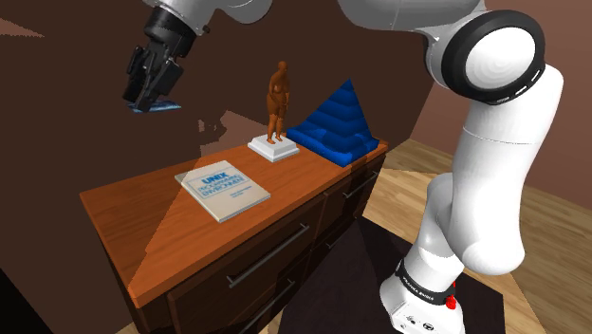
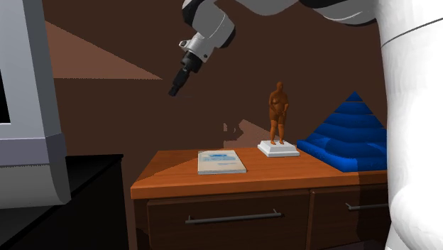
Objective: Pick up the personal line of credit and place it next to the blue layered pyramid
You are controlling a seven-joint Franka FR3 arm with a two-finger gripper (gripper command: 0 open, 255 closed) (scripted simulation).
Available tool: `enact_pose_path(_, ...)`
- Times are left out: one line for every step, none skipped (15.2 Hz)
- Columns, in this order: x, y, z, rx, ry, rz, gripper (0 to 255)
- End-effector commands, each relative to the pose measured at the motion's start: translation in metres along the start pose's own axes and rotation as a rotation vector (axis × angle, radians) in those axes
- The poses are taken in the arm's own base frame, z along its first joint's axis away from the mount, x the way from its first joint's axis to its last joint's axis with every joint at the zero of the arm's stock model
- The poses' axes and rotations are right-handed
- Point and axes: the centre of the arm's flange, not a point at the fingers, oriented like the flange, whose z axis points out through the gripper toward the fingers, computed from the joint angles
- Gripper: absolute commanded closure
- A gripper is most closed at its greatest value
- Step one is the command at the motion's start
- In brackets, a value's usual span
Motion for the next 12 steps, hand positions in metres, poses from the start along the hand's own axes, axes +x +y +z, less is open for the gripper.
enact_pose_path(0.006, -0.001, -0.008, 0.000, 0.000, 0.000, 255)
enact_pose_path(0.008, -0.001, -0.013, 0.000, 0.000, 0.000, 255)
enact_pose_path(0.011, -0.001, -0.017, 0.000, 0.000, 0.000, 255)
enact_pose_path(0.014, -0.001, -0.021, 0.000, 0.000, 0.000, 255)
enact_pose_path(0.017, -0.001, -0.026, 0.000, 0.000, 0.000, 255)
enact_pose_path(0.020, -0.001, -0.030, 0.000, 0.000, 0.000, 255)
enact_pose_path(0.023, -0.001, -0.035, 0.000, 0.000, 0.000, 255)
enact_pose_path(0.026, -0.001, -0.039, 0.000, 0.000, 0.000, 255)
enact_pose_path(0.029, -0.001, -0.043, 0.000, 0.000, 0.000, 255)
enact_pose_path(0.032, -0.001, -0.048, 0.000, 0.000, 0.000, 255)
enact_pose_path(0.035, -0.001, -0.052, 0.000, 0.000, 0.000, 255)
enact_pose_path(0.038, -0.001, -0.057, 0.000, 0.000, 0.000, 255)
